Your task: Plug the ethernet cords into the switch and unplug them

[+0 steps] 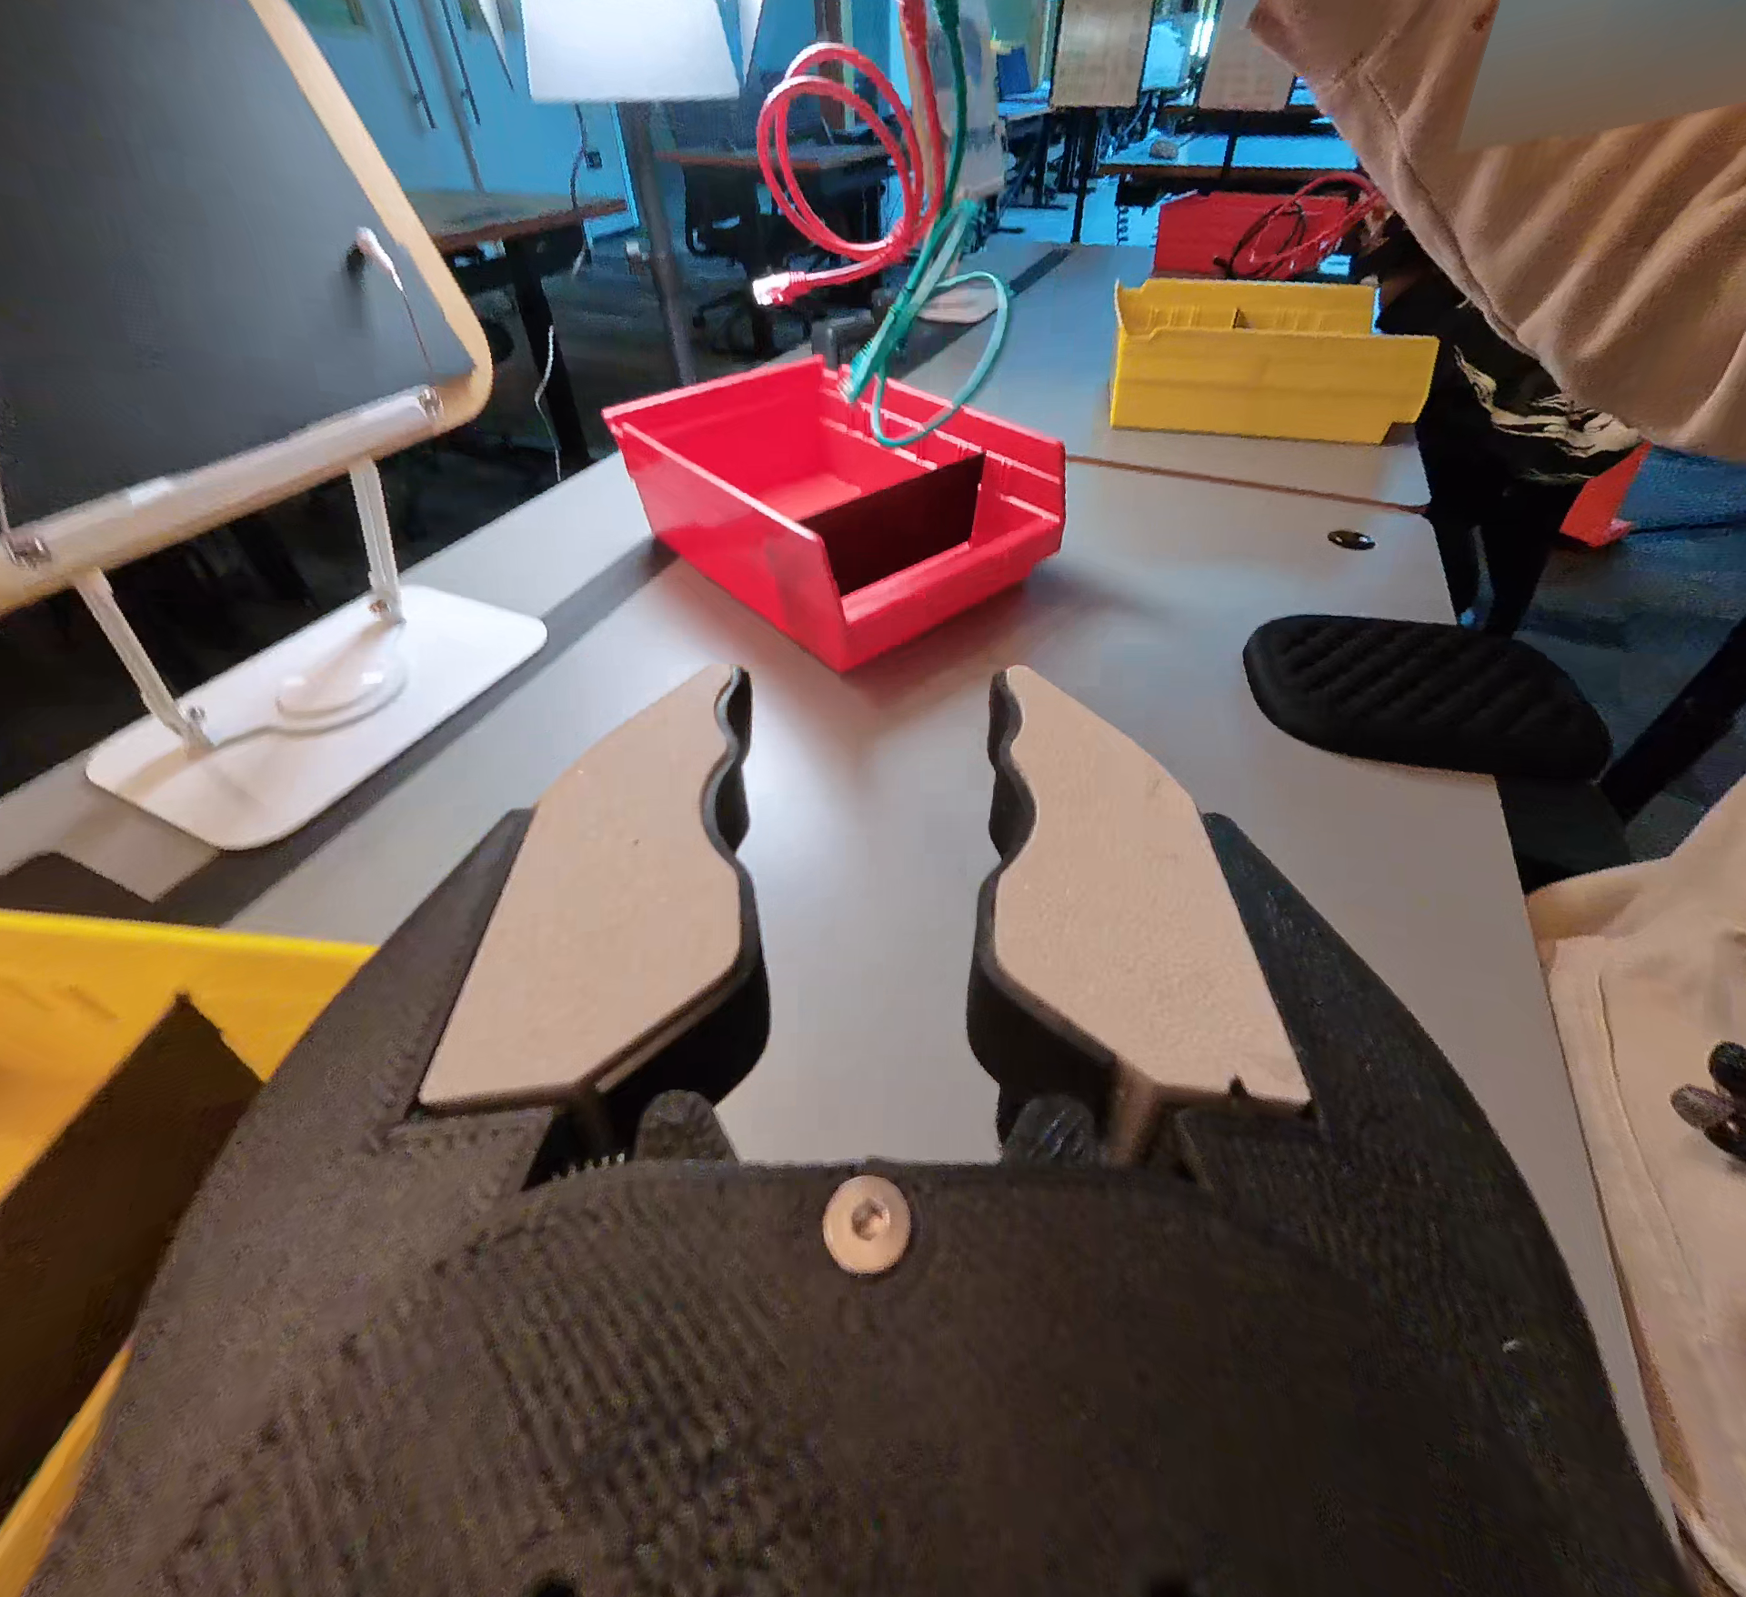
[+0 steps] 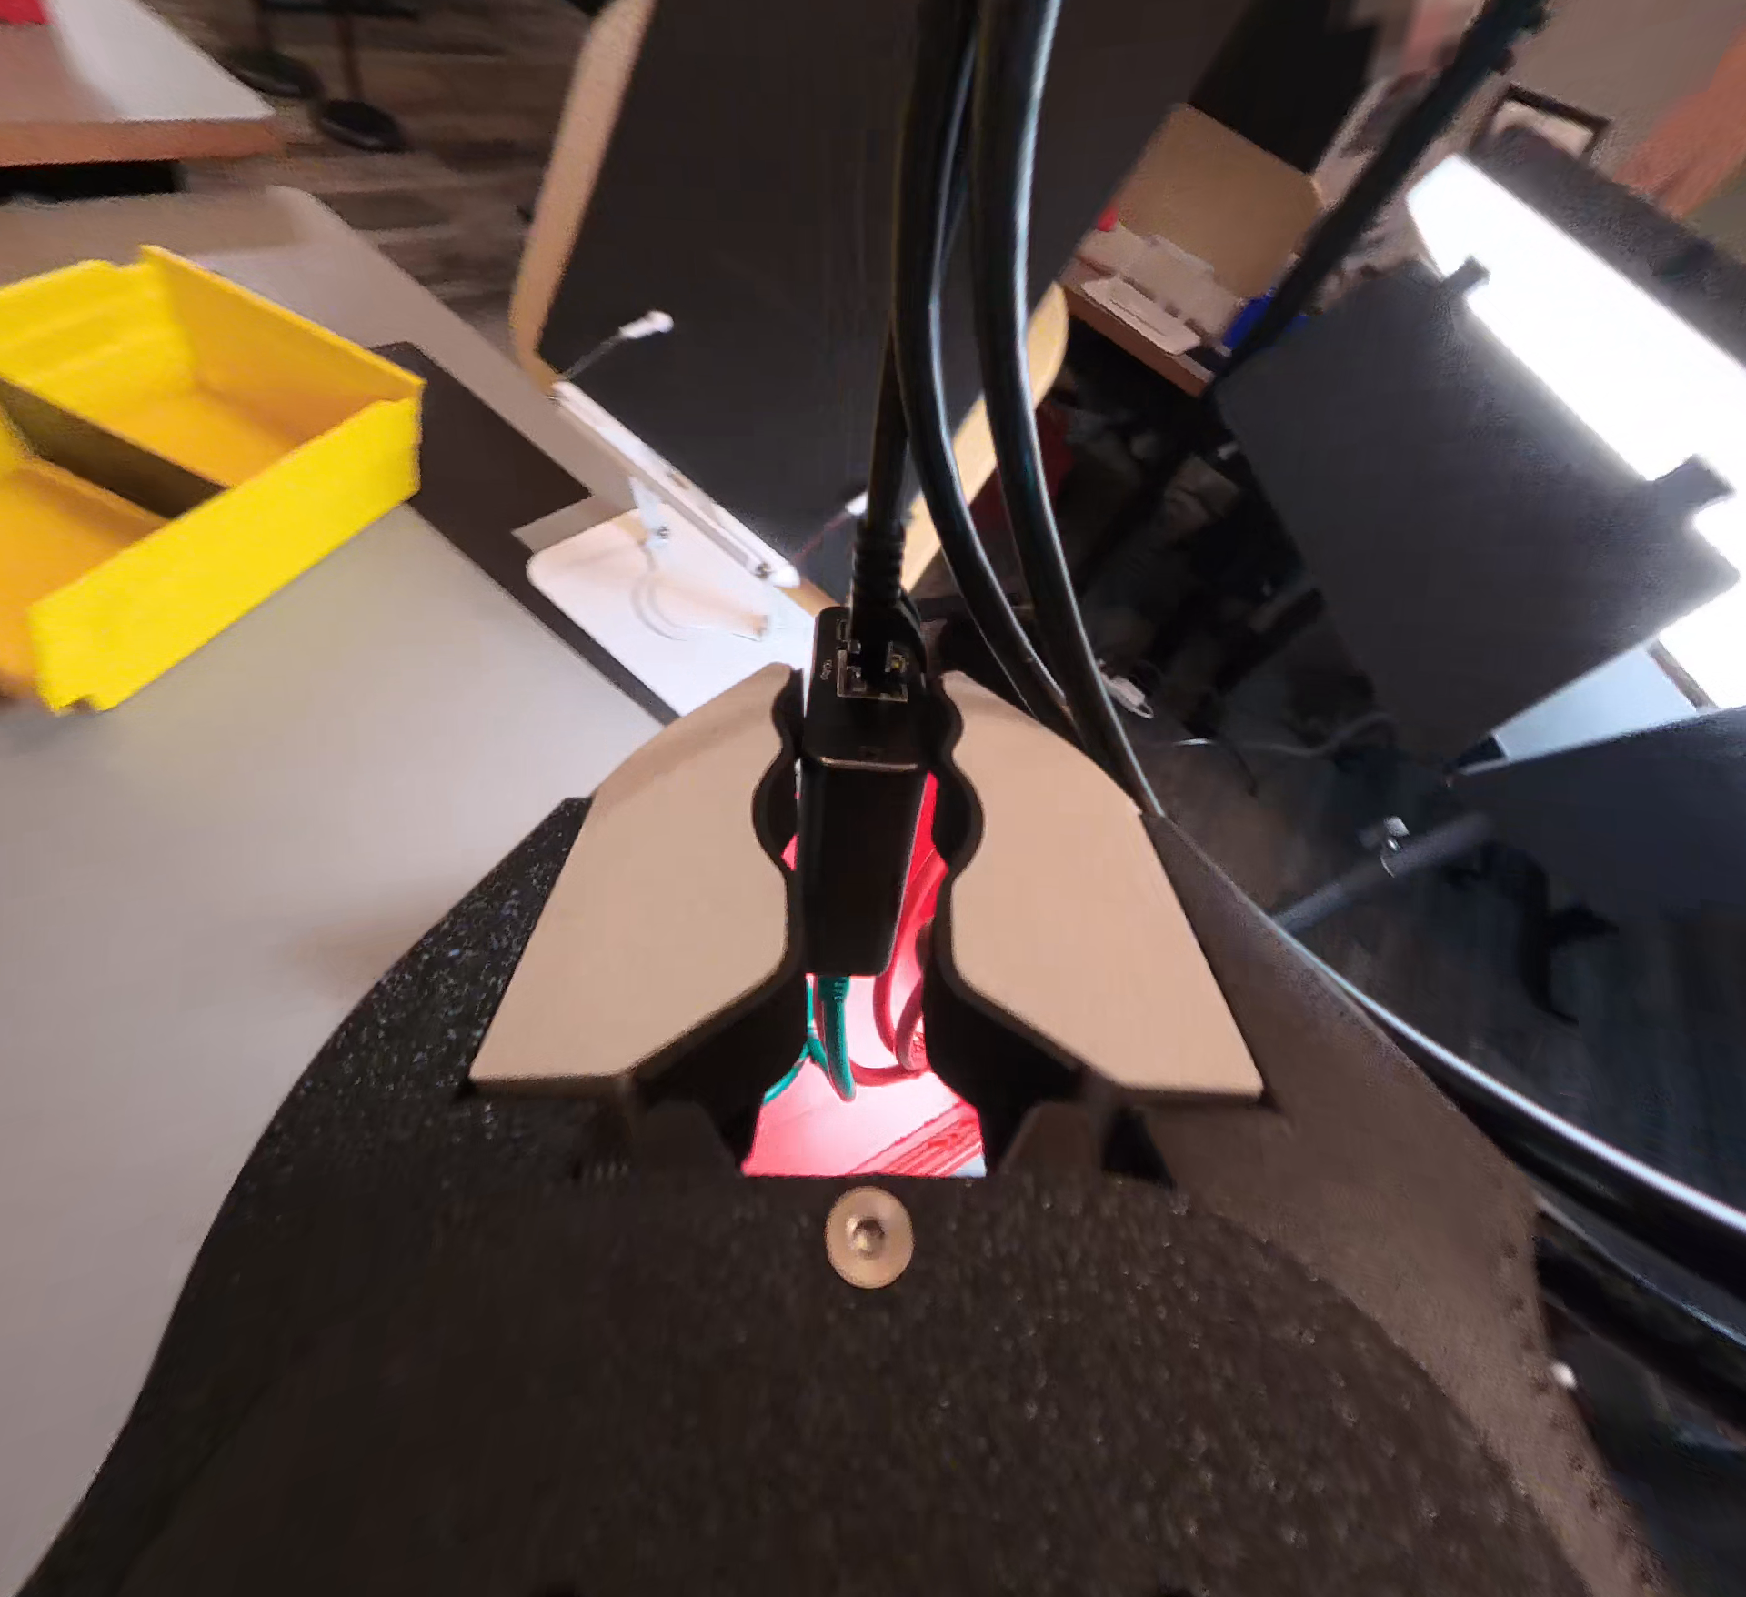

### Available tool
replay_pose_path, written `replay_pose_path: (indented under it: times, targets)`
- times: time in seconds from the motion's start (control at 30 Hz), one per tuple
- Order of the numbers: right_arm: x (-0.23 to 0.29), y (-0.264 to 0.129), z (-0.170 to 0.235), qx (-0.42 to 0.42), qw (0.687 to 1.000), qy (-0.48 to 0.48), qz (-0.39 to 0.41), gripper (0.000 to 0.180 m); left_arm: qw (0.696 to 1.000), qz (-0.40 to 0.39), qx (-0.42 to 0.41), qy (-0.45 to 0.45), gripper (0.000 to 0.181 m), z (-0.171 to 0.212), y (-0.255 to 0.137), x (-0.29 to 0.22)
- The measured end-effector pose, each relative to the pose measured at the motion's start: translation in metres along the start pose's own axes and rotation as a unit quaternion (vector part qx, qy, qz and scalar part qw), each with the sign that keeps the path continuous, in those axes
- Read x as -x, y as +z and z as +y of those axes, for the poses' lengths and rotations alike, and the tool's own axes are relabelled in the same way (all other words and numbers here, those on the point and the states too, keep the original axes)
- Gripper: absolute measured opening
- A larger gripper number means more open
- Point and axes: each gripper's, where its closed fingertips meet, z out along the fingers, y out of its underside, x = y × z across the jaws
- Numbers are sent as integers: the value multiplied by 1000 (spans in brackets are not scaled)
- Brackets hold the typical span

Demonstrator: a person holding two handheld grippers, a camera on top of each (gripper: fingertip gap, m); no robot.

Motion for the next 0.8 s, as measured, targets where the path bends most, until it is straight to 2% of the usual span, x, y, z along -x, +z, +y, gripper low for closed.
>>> replay_pose_path:
  times: [0.13,0.3,0.43,0.63,0.8]
  targets:
    - [-23,43,45,16,998,45,37,24,999,-5,18,-29,48,32,-4,1]
    - [-21,99,145,118,989,80,42,24,997,4,19,-71,47,55,-7,4]
    - [-12,128,207,184,978,93,26,24,993,20,18,-113,46,66,-8,8]
    - [14,162,237,253,965,68,-23,24,992,10,31,-122,45,82,-6,14]
    - [28,183,256,308,950,46,-29,25,990,6,48,-130,45,97,-3,16]
